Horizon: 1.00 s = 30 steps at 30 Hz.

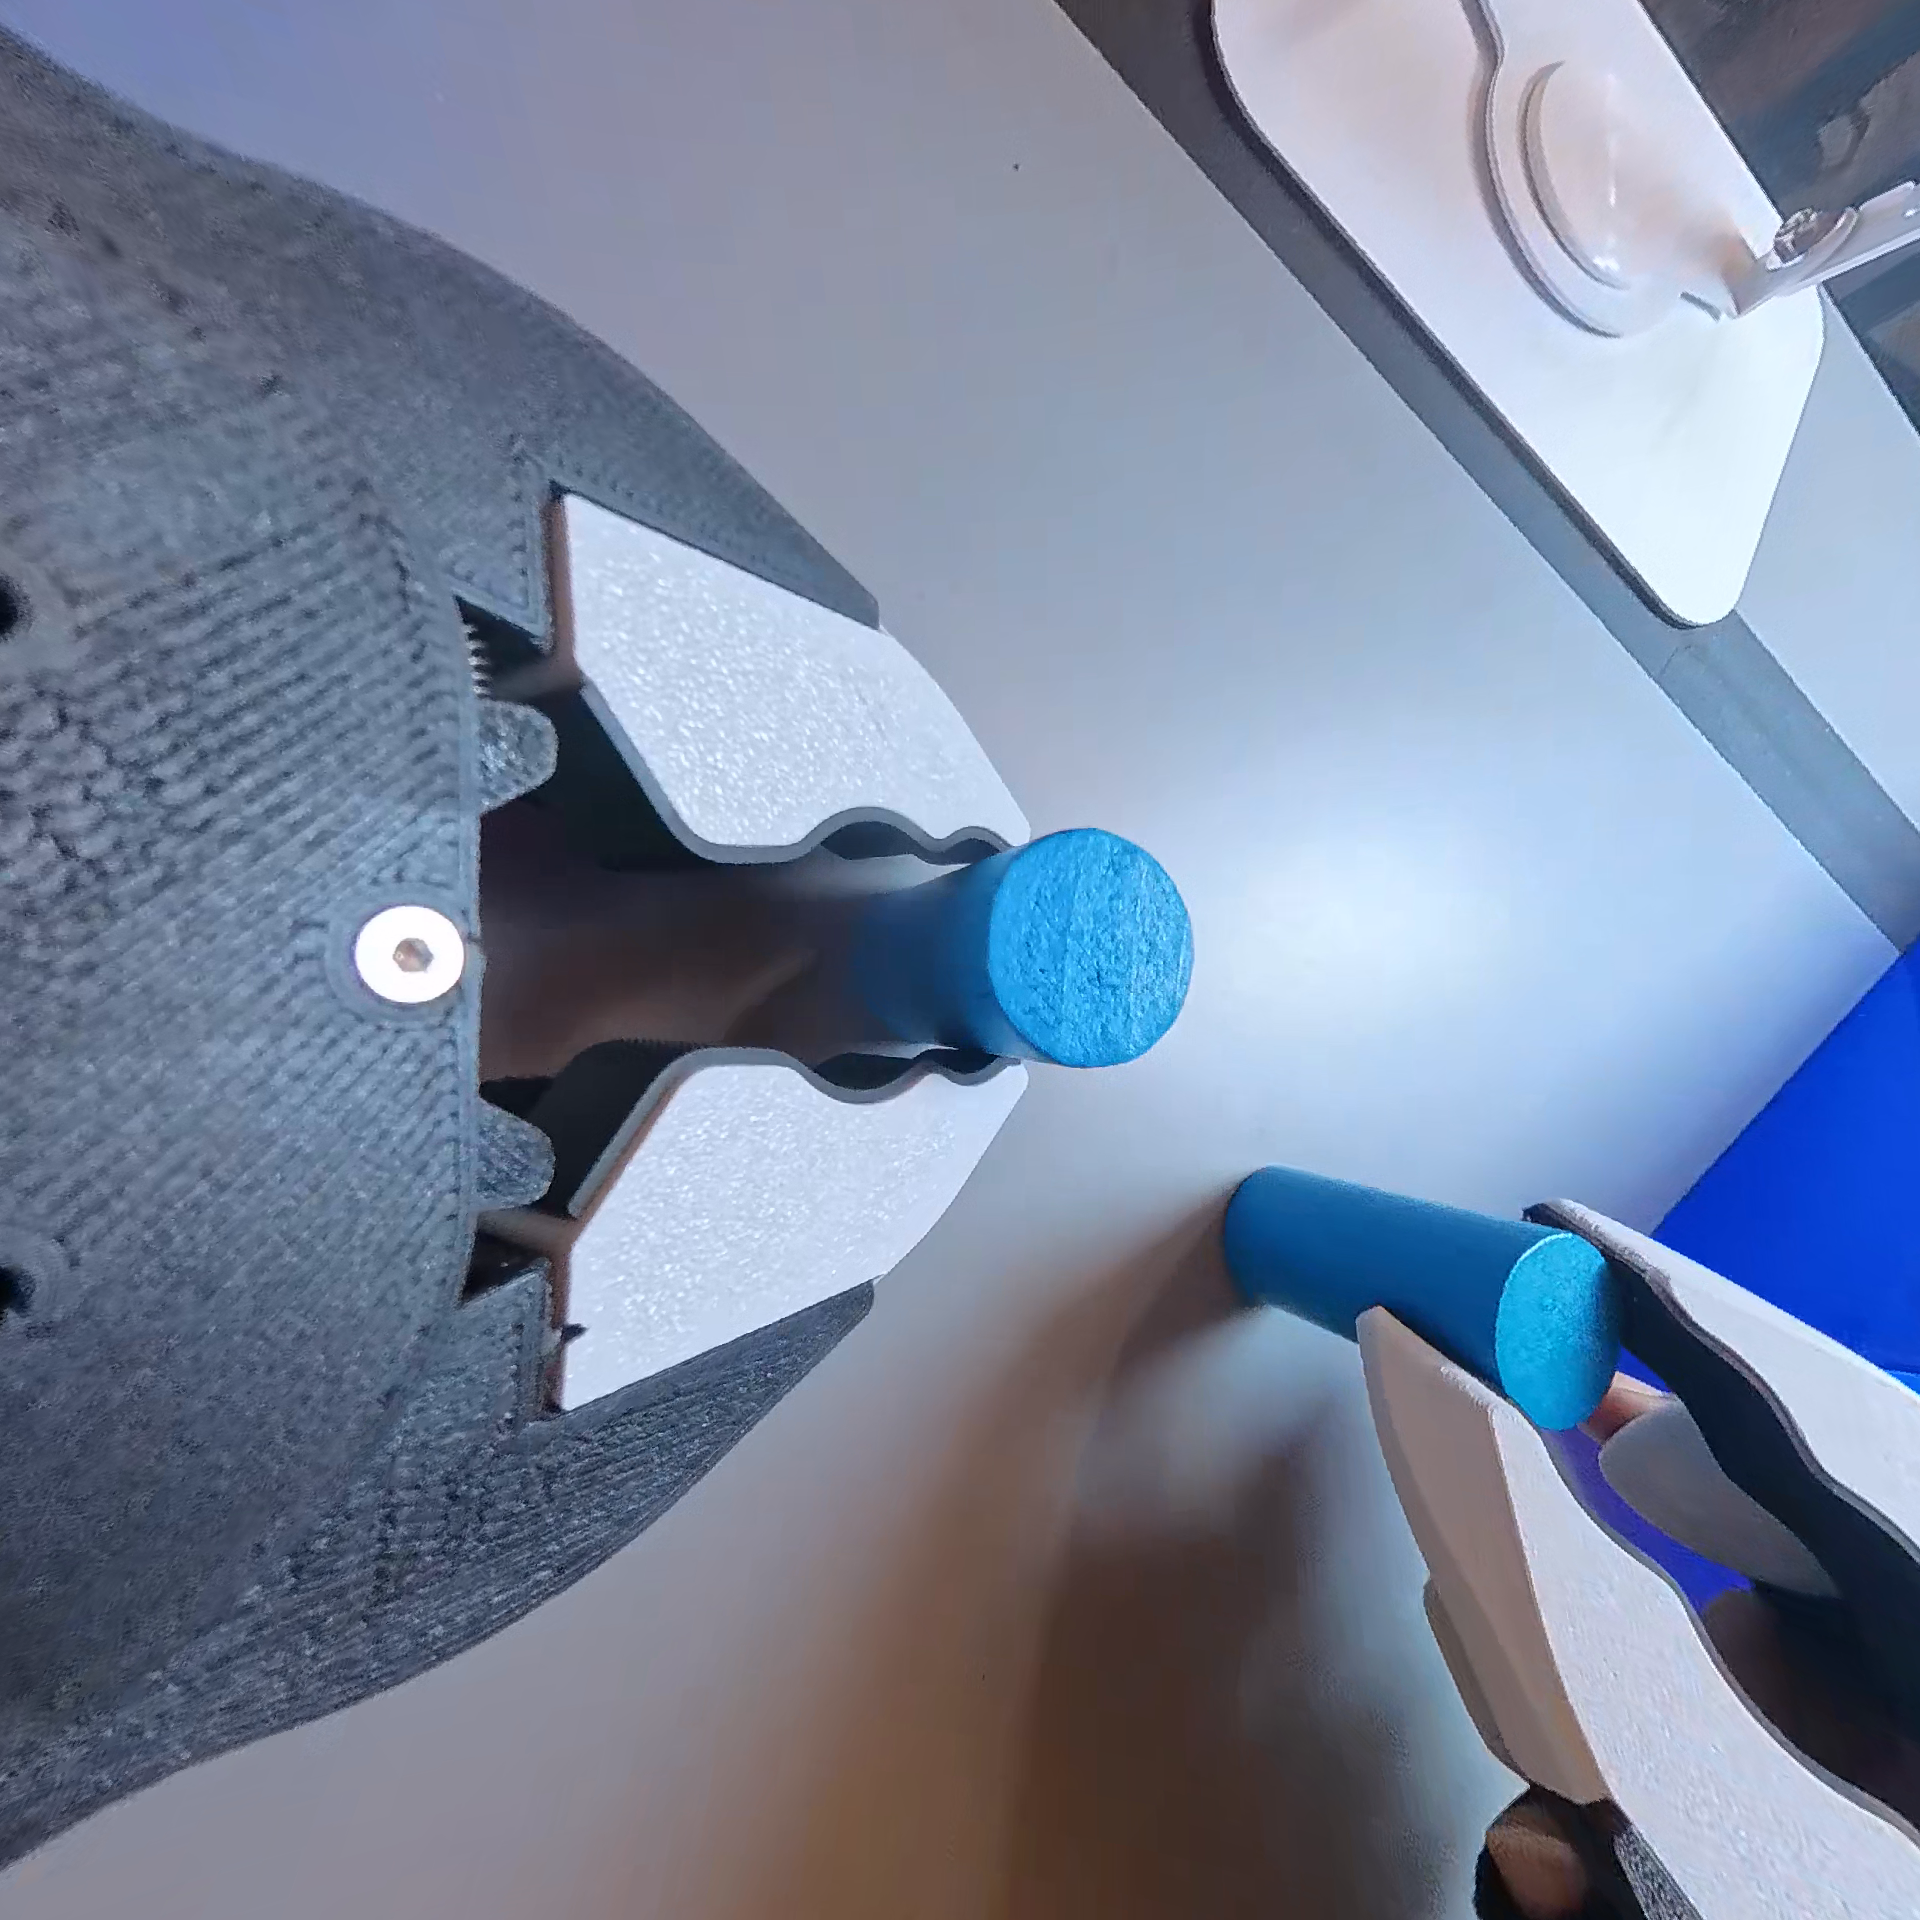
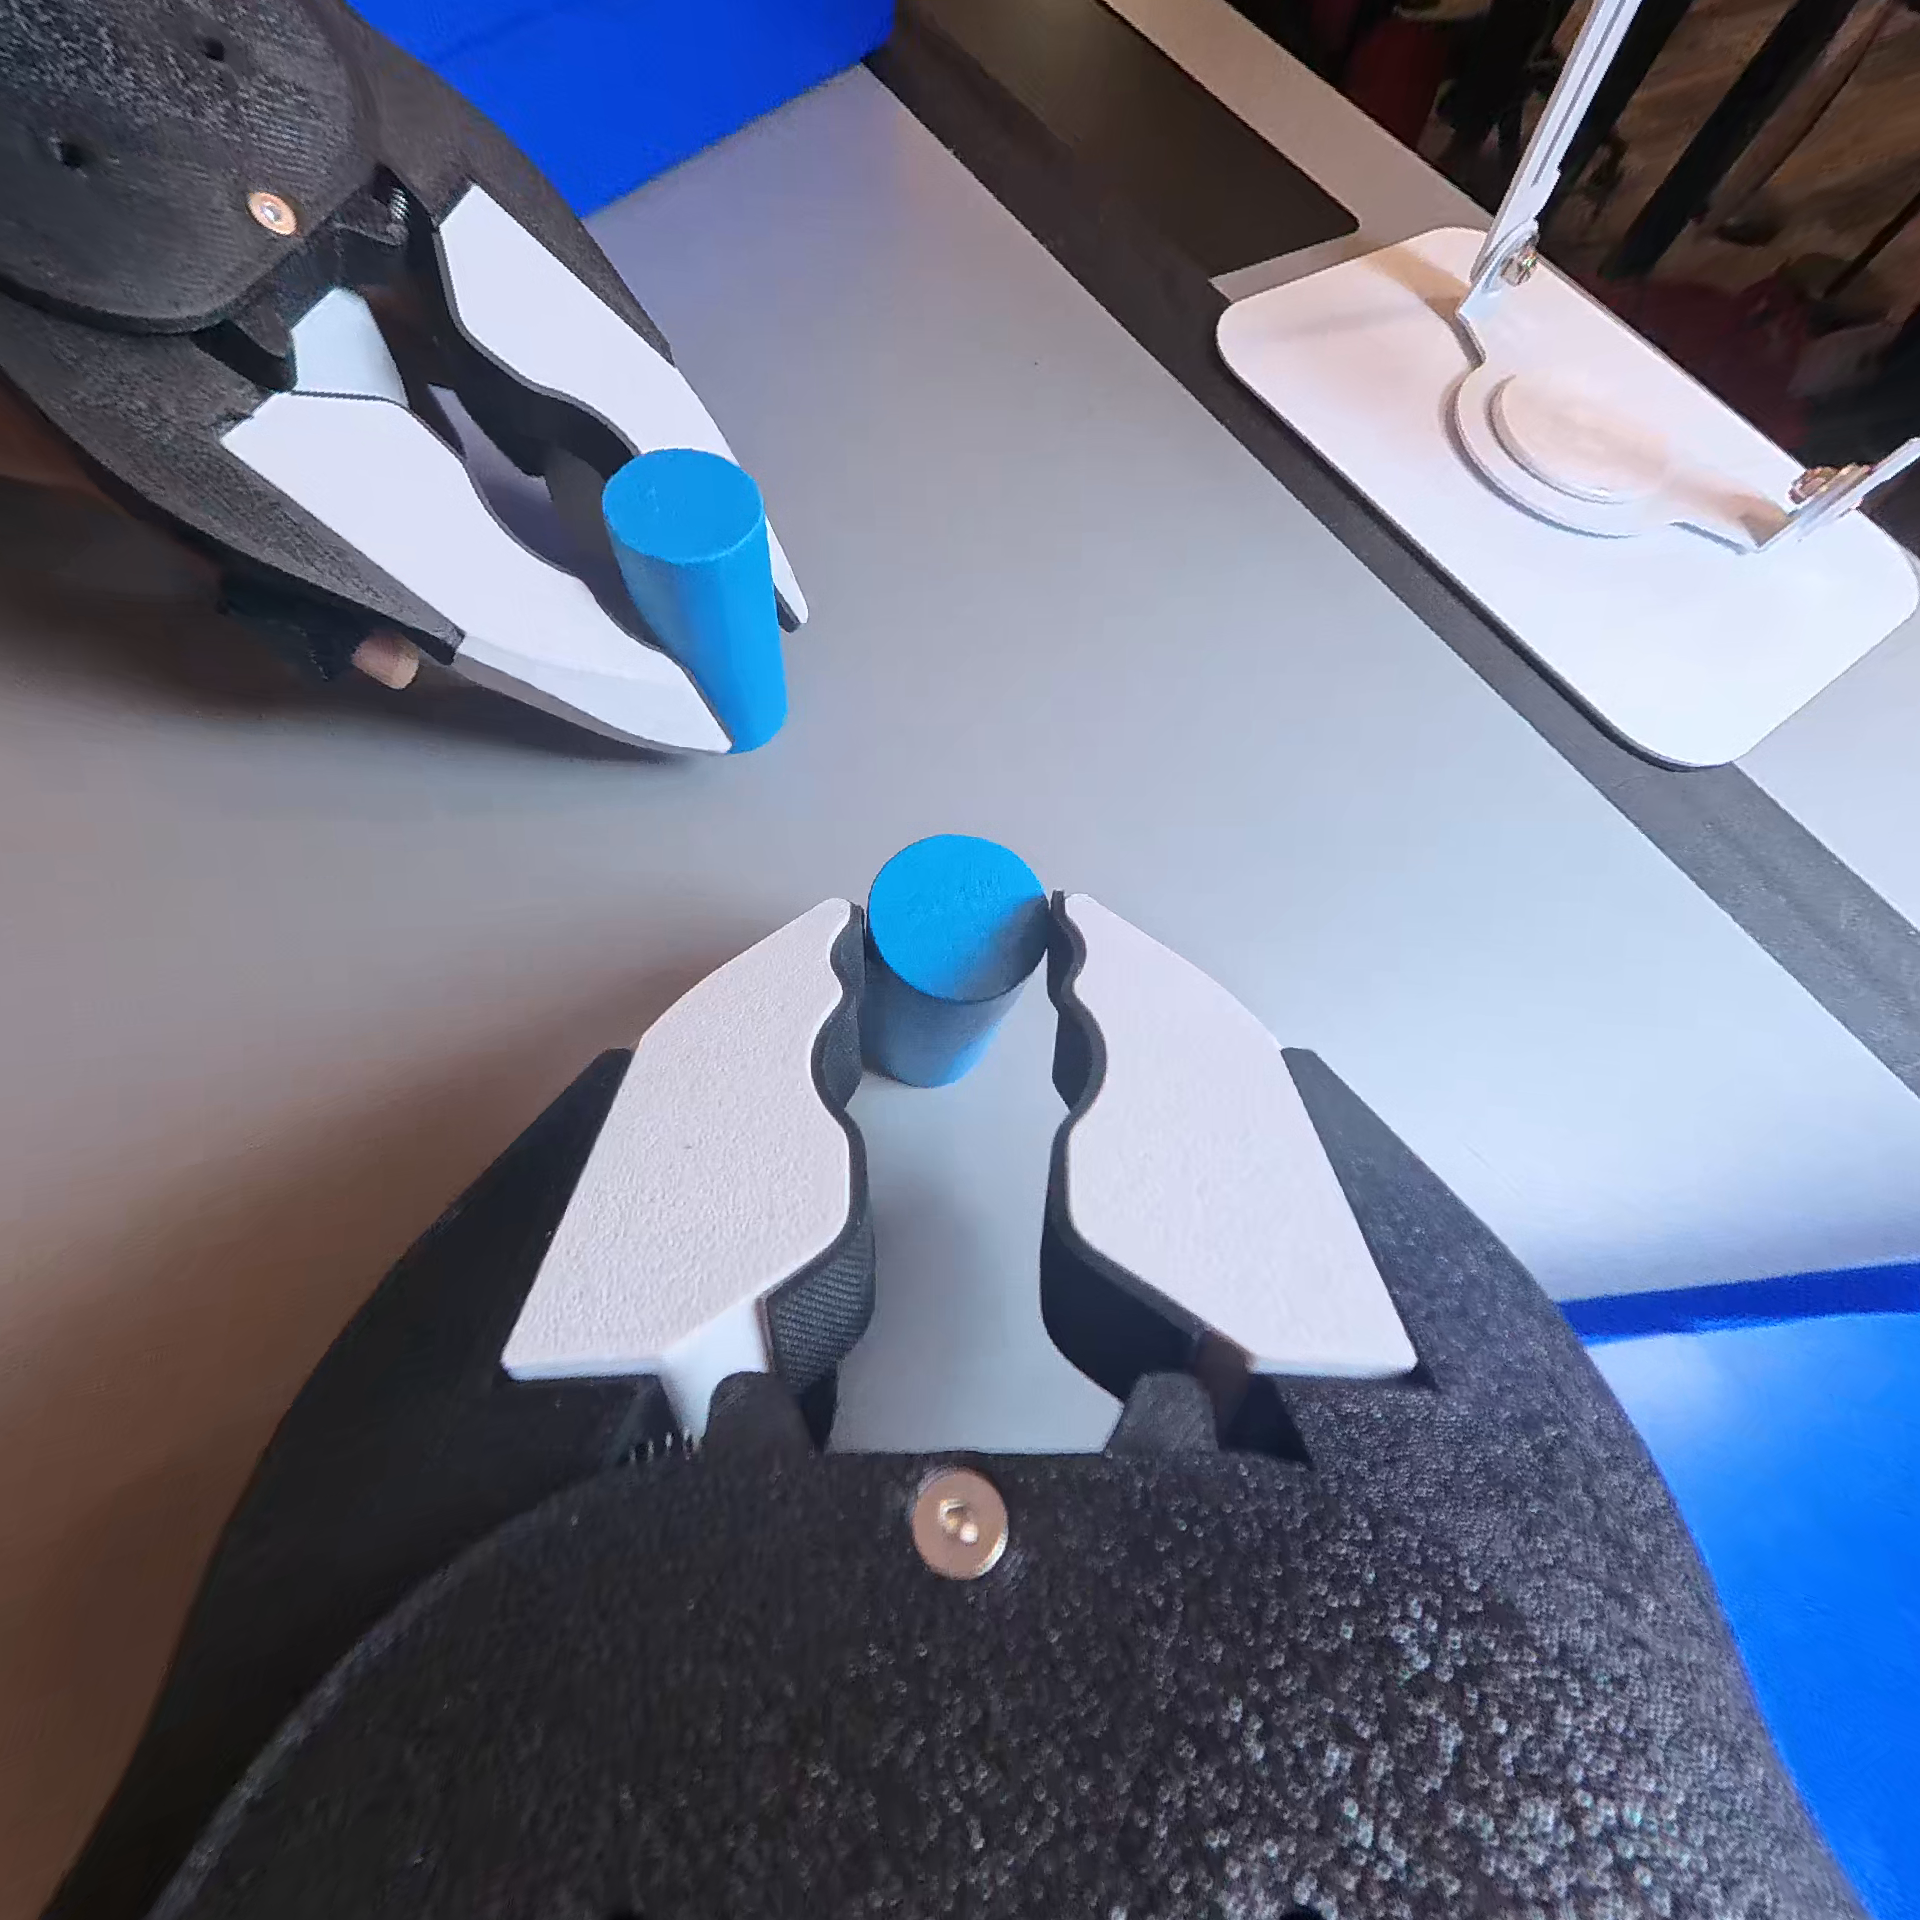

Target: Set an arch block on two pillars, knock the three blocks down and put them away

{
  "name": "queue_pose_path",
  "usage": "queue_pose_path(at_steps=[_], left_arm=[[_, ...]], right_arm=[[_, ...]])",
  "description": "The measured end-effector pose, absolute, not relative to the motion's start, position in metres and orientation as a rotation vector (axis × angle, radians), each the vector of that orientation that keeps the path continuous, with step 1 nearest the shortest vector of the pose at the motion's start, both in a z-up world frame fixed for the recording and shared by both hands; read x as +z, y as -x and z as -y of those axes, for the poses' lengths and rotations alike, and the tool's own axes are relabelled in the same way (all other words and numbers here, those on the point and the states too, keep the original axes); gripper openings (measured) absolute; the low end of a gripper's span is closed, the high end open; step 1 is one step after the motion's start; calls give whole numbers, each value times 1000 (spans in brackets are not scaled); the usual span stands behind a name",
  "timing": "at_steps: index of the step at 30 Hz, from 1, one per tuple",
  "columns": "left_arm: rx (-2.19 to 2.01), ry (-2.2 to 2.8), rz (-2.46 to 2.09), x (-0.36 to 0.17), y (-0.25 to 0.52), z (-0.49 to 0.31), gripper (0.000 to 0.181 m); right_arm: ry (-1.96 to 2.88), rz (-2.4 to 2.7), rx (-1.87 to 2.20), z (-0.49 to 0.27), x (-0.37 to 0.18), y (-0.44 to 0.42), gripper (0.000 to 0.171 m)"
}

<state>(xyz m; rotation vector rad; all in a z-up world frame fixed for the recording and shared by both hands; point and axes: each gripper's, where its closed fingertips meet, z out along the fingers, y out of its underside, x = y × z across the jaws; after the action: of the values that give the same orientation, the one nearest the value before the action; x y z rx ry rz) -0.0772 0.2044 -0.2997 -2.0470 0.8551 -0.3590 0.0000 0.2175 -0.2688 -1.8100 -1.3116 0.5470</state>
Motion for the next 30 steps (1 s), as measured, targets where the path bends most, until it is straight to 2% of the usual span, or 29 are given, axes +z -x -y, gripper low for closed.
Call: queue_pose_path(at_steps=[13,14,16,18,20,23,27,28,30], left_arm=[[-374,2044,-869,-300,71,-202,35],[-375,2047,-871,-300,71,-202,38],[-374,2046,-877,-301,70,-202,65],[-386,2020,-870,-293,69,-201,80],[-388,1964,-857,-271,67,-199,87],[-369,1835,-830,-213,69,-191,86],[-264,1678,-716,-124,115,-182,66],[-215,1670,-669,-109,137,-182,59],[-66,1725,-585,-97,192,-187,56]], right_arm=[[1792,1301,568,-215,-272,7,34],[1793,1299,577,-215,-272,7,35],[1785,1290,601,-214,-268,8,46],[1753,1267,623,-213,-257,9,57],[1702,1219,645,-215,-240,9,64],[1587,1101,676,-220,-203,3,65],[1462,937,725,-226,-153,-16,62],[1447,905,741,-227,-144,-21,61],[1434,862,773,-230,-133,-29,58]])
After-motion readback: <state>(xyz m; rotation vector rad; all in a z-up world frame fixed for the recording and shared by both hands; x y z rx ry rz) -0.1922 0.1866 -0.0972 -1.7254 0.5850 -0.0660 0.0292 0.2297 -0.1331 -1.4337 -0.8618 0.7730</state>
